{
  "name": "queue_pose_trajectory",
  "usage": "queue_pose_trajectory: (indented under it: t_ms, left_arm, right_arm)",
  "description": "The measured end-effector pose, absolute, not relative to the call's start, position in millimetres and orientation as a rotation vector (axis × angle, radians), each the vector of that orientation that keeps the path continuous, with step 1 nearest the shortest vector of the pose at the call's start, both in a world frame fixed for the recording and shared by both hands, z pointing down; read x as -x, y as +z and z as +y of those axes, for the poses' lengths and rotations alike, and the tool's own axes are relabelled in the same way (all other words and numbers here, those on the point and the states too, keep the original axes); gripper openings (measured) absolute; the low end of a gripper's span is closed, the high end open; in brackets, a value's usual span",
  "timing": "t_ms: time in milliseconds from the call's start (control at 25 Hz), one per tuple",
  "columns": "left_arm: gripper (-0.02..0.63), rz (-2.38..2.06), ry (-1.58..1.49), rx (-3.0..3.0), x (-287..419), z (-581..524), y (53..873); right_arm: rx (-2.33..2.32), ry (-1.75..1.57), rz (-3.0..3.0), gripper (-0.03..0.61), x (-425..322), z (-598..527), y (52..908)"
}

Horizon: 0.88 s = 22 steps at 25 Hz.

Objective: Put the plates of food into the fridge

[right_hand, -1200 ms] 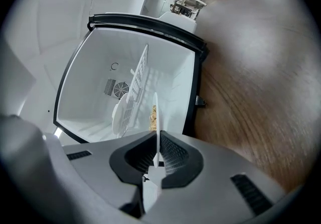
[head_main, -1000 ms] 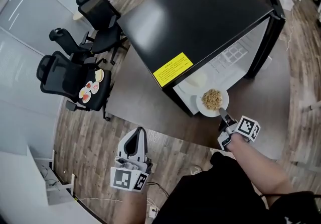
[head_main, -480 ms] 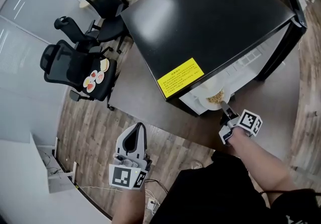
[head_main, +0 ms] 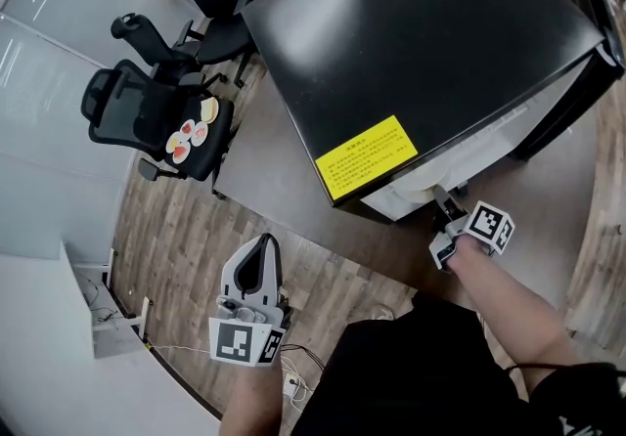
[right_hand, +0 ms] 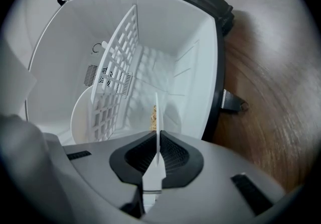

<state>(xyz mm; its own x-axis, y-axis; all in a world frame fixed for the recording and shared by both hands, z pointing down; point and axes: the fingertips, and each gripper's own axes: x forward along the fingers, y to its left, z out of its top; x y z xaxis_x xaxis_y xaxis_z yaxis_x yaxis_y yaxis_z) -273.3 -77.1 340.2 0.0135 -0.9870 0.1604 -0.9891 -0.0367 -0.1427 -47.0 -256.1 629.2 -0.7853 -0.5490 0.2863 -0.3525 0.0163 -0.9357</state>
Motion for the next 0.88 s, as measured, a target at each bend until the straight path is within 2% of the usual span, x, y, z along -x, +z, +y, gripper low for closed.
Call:
queue_pose_trajectory:
  t_ms: [640, 880]
  left_arm:
    - [0.003, -2.257, 0.337, -2.125, 294, -73, 345]
    - [0.003, -2.251, 0.341, -2.120, 295, -77, 345]
  right_arm:
    - [0.927, -1.939, 2.189, 0.020, 75, -276, 639]
    - [0.984, -1.854, 2.340, 0.020, 81, -280, 636]
